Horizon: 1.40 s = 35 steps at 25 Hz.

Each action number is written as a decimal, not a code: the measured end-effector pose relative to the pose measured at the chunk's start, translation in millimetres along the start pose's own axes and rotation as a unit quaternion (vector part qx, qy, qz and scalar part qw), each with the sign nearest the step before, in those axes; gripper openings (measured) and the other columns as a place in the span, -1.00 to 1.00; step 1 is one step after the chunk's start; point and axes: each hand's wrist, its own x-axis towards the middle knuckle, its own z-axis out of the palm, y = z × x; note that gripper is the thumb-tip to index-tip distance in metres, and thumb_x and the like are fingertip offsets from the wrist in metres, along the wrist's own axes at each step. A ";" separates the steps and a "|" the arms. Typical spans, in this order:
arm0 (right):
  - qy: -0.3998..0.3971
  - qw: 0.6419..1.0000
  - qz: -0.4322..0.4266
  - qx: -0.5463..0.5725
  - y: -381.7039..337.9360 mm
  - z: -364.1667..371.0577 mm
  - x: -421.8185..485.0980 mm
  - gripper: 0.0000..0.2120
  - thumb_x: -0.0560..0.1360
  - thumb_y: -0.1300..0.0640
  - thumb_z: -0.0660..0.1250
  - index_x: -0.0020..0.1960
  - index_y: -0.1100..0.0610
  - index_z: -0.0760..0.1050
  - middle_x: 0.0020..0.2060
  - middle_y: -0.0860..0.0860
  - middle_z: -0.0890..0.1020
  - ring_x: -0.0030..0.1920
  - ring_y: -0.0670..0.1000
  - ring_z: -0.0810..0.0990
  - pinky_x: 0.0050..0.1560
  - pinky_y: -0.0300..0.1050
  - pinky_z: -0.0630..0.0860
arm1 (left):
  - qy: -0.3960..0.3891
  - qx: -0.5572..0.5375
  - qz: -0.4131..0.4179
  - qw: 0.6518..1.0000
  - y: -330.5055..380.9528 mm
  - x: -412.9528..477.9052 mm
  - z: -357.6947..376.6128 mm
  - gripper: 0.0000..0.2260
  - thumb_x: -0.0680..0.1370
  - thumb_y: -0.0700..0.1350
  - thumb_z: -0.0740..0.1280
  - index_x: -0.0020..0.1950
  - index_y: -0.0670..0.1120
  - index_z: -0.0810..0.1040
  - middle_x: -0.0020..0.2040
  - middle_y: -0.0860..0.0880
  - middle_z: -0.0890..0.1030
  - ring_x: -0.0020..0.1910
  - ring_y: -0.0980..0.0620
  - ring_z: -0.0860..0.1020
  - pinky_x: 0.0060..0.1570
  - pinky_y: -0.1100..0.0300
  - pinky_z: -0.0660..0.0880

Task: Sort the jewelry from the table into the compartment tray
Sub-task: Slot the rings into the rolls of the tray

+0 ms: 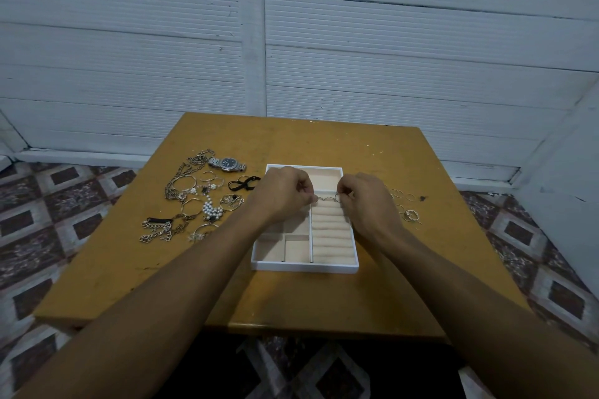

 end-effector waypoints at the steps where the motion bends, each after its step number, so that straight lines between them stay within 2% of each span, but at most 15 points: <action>1: -0.001 1.000 0.000 -0.002 1.3 0.0 0.0 -0.90 0.51 0.22 0.26 -0.11 0.14 0.55 -0.20 0.05 0.57 -0.10 0.07 0.45 -0.16 0.00 0.41 | 0.000 0.000 -0.001 1.000 -0.6 -0.3 -0.3 -0.88 0.45 -0.04 0.47 -0.15 -0.08 0.65 -0.23 0.03 0.62 -0.24 0.11 0.53 -0.35 0.27 0.35; 5: -0.002 1.000 -0.001 -0.013 1.3 0.0 0.5 -0.89 0.52 0.21 0.25 -0.07 0.13 0.56 -0.19 0.05 0.58 -0.08 0.08 0.46 -0.13 0.02 0.44 | 0.003 -0.004 -0.003 1.000 -0.3 -1.0 2.1 -0.89 0.43 -0.05 0.49 -0.15 -0.07 0.66 -0.26 0.04 0.61 -0.25 0.10 0.52 -0.32 0.25 0.35; 11: -0.002 0.998 -0.043 -0.042 3.7 -2.9 -6.9 -0.86 0.54 0.19 0.25 -0.04 0.16 0.59 -0.21 0.08 0.60 -0.11 0.09 0.47 -0.18 0.01 0.43 | 0.014 -0.008 -0.004 1.000 -2.3 -2.0 2.0 -0.91 0.43 -0.04 0.49 -0.14 -0.03 0.66 -0.29 0.09 0.59 -0.25 0.10 0.54 -0.26 0.21 0.42; 15: -0.015 0.997 -0.034 -0.064 1.6 -2.4 -6.4 -0.82 0.55 0.16 0.23 0.03 0.13 0.61 -0.15 0.07 0.63 -0.08 0.08 0.51 -0.12 0.04 0.49 | 0.008 -0.008 0.004 1.000 -2.5 -3.7 3.8 -0.94 0.44 -0.05 0.47 -0.15 -0.02 0.67 -0.26 0.07 0.62 -0.21 0.10 0.56 -0.22 0.20 0.46; 20: -0.027 0.996 -0.038 -0.077 1.9 -2.6 -7.8 -0.76 0.56 0.15 0.21 0.08 0.11 0.63 -0.12 0.06 0.59 -0.05 0.07 0.49 -0.09 0.02 0.47 | 0.018 0.008 0.022 1.000 -7.6 -3.2 1.8 -0.95 0.49 -0.14 0.42 -0.11 -0.05 0.68 -0.23 0.05 0.63 -0.24 0.13 0.53 -0.22 0.25 0.40; 27: -0.031 0.997 -0.022 -0.073 4.9 -3.0 -13.4 -0.72 0.55 0.15 0.20 0.17 0.07 0.62 -0.10 0.06 0.57 -0.03 0.08 0.47 -0.10 -0.02 0.45 | 0.018 0.002 0.018 1.000 -5.6 -0.3 8.1 -0.96 0.50 -0.13 0.42 -0.10 -0.04 0.67 -0.18 0.04 0.63 -0.17 0.09 0.55 -0.17 0.22 0.45; 30: -0.026 0.999 0.009 -0.021 7.9 -7.1 -13.6 -0.72 0.57 0.11 0.20 0.20 0.04 0.59 -0.10 0.02 0.57 -0.04 0.05 0.49 -0.11 -0.06 0.45 | 0.025 0.017 0.033 0.999 -1.8 0.9 10.0 -0.95 0.49 -0.11 0.42 -0.08 -0.04 0.67 -0.18 0.03 0.64 -0.16 0.08 0.55 -0.17 0.23 0.43; 32: -0.012 0.999 0.029 0.010 12.8 -12.1 -15.2 -0.71 0.56 0.08 0.22 0.23 0.02 0.57 -0.10 0.00 0.59 -0.06 0.03 0.51 -0.12 -0.07 0.48 | 0.025 0.033 0.036 0.998 0.0 0.4 12.9 -0.94 0.50 -0.09 0.41 -0.07 -0.03 0.66 -0.13 0.02 0.66 -0.13 0.08 0.55 -0.14 0.19 0.49; 35: -0.014 0.999 0.044 -0.001 21.9 -17.5 -20.1 -0.71 0.55 0.10 0.21 0.23 0.02 0.56 -0.05 -0.02 0.61 -0.06 -0.01 0.53 -0.07 -0.05 0.54 | 0.021 0.062 0.043 0.997 1.2 -1.0 16.4 -0.91 0.52 -0.08 0.38 -0.02 -0.01 0.65 -0.06 0.02 0.66 -0.07 0.06 0.57 -0.06 0.06 0.55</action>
